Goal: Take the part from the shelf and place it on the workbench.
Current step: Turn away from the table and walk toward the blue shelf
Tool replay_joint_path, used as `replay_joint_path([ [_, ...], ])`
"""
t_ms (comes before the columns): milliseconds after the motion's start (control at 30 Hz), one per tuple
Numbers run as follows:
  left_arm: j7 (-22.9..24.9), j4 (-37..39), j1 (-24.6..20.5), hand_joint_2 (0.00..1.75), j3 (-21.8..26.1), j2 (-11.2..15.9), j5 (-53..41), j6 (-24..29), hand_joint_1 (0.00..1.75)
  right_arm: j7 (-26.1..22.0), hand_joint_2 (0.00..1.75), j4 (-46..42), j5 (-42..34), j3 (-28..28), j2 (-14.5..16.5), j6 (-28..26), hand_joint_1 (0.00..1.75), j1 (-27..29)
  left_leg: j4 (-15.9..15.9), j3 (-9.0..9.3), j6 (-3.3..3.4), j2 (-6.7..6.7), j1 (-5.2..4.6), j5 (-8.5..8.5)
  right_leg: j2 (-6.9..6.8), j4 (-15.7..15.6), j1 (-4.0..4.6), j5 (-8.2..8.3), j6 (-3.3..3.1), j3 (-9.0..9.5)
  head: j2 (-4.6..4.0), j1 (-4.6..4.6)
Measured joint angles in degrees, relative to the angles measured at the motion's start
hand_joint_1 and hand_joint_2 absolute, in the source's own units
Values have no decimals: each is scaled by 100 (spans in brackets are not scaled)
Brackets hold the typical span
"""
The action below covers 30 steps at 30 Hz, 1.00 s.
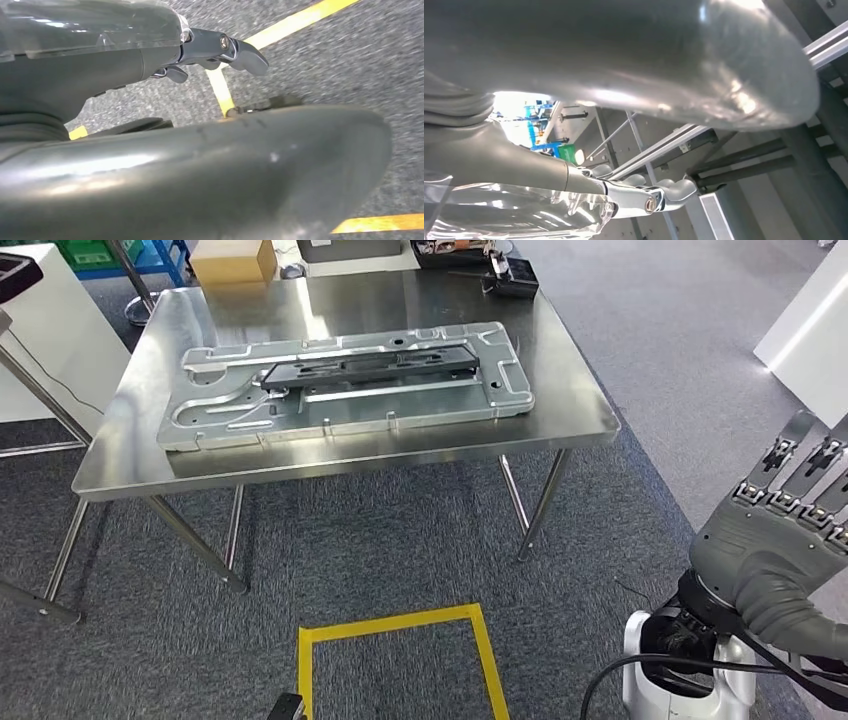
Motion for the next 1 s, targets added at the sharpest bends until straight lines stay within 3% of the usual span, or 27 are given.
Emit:
replay_joint_path([
  [33, -3, 0, 0, 0, 16, 3, 2, -6, 0, 2, 0, 11, 6, 4, 10, 13, 0, 3, 373, -79, -24, 1, 10, -246, -2, 5, 3, 77, -4, -99, 0, 0],
  [67, -6, 0, 0, 0, 34, 8, 6, -14, 0, 4, 0, 29, 13, 10, 20, 38, 0, 6, 686, -114, -42, 1, 16, -361, -4, 14, 6, 154, -1, -205, 0, 1],
  [100, -10, 0, -1, 0, 49, 12, 12, -20, 0, 4, 0, 56, 19, 17, 27, 72, 0, 8, 859, -76, -50, 2, 18, -327, -6, 26, 8, 228, 5, -312, 0, 0],
  [133, -15, 0, -3, 0, 61, 16, 25, -26, 0, 4, 0, 94, 22, 26, 31, 112, 0, 7, 850, 54, -48, 2, 19, -180, -9, 43, 10, 300, 15, -421, 0, 0],
  [200, -32, 0, -17, 0, 75, 25, 58, -34, 0, 3, 0, 183, 29, 44, 37, 180, 0, -22, 297, 580, 0, 1, 11, 102, -12, 80, 18, 434, 36, -610, 0, -1],
  [267, -55, 0, -44, 0, 94, 38, 94, -42, 0, 5, 0, 281, 33, 77, 49, 220, 0, -107, -558, 1180, 83, 3, -16, 14, -14, 95, 33, 562, 79, -718, 0, 0],
  [333, -75, 0, -58, 0, 113, 46, 119, -50, 0, 27, 0, 398, 33, 122, 68, 231, 0, -225, -994, 1398, 169, 4, -48, -117, -22, 63, 23, 694, 147, -744, 0, 0],
  [400, -85, 0, -37, 0, 125, 43, 141, -53, 0, 71, 0, 502, 20, 149, 82, 214, 0, -306, -1048, 1320, 255, 14, -44, 10, -15, 32, 9, 762, 219, -767, 0, 1],
  [433, -89, 0, -22, 0, 133, 40, 155, -51, 0, 95, 0, 540, 7, 155, 86, 203, 0, -332, -1069, 1260, 298, 25, -34, 101, 1, 109, 5, 633, 245, -811, 0, 1],
  [467, -94, 0, -8, 0, 144, 38, 170, -47, 0, 114, 0, 576, -15, 160, 86, 196, 0, -359, -1092, 1185, 329, 35, -20, 202, 18, 300, 1, 385, 267, -880, 0, 1],
  [533, -104, 0, 16, 0, 168, 36, 199, -32, 0, 142, 0, 646, -67, 167, 86, 192, 0, -404, -1092, 990, 360, 46, -14, 377, 38, 1003, -20, -283, 304, -1054, 0, 1],
  [567, -107, 0, 34, 0, 181, 36, 215, -20, 0, 156, 0, 681, -91, 170, 86, 195, 0, -419, -1080, 881, 356, 48, -14, 457, 39, 1392, -27, -491, 326, -1116, 0, 1],
  [600, -108, 0, 56, 0, 192, 35, 231, -10, 0, 170, 0, 718, -112, 171, 86, 196, 0, -431, -1060, 764, 346, 50, -12, 533, 39, 1680, -33, -548, 344, -1122, 0, 1],
  [633, -108, 0, 81, 0, 201, 36, 248, 2, 0, 183, 0, 752, -128, 172, 86, 198, 0, -447, -1031, 644, 331, 53, -8, 601, 39, 1801, -42, -471, 357, -1046, 0, 1],
  [667, -107, 0, 106, 0, 208, 35, 266, 13, 0, 193, 0, 784, -142, 174, 86, 198, 0, -470, -992, 525, 312, 56, -4, 662, 39, 1717, -54, -319, 365, -867, 0, 1],
  [700, -105, 0, 126, 0, 210, 36, 280, 21, 0, 198, 0, 811, -154, 180, 86, 200, 0, -499, -945, 414, 289, 57, 1, 716, 39, 1437, -67, -189, 368, -589, 0, 1],
  [767, -102, 0, 149, 0, 213, 38, 301, 37, 0, 206, 0, 846, -166, 209, 87, 205, 0, -561, -830, 234, 232, 50, -6, 798, 50, 594, -69, -252, 344, 64, 0, -1],
  [800, -103, 0, 154, 0, 214, 40, 305, 41, 0, 209, 0, 858, -169, 228, 87, 211, 0, -582, -787, 180, 198, 46, -11, 841, 54, 277, -58, -354, 312, 272, 0, -1],
  [833, -105, 0, 163, 0, 215, 43, 306, 44, 0, 210, 0, 869, -174, 245, 88, 216, 0, -594, -769, 147, 162, 42, -15, 890, 59, 97, -39, -435, 267, 369, 0, -1],
  [900, -113, 0, 195, 0, 215, 52, 309, 45, 0, 203, 0, 893, -187, 262, 91, 220, 0, -593, -777, 108, 82, 37, 6, 969, 45, 52, -21, -372, 152, 310, 0, -1],
  [933, -117, 0, 212, 0, 215, 57, 310, 44, 0, 192, 0, 900, -195, 263, 96, 209, 0, -590, -731, 67, 47, 35, 22, 892, 35, 53, -19, -305, 94, 254, 0, -1],
  [967, -122, 0, 225, 0, 215, 61, 311, 43, 0, 174, 0, 905, -203, 263, 102, 187, 0, -581, -583, 0, 16, 33, 36, 696, 24, 46, -21, -229, 43, 181, 0, -2],
  [1000, -129, 0, 228, 0, 215, 64, 313, 39, 0, 147, 0, 905, -212, 263, 108, 156, 0, -563, -326, -86, -8, 33, 48, 398, 15, 44, -21, -152, 6, 97, 0, -2],
])
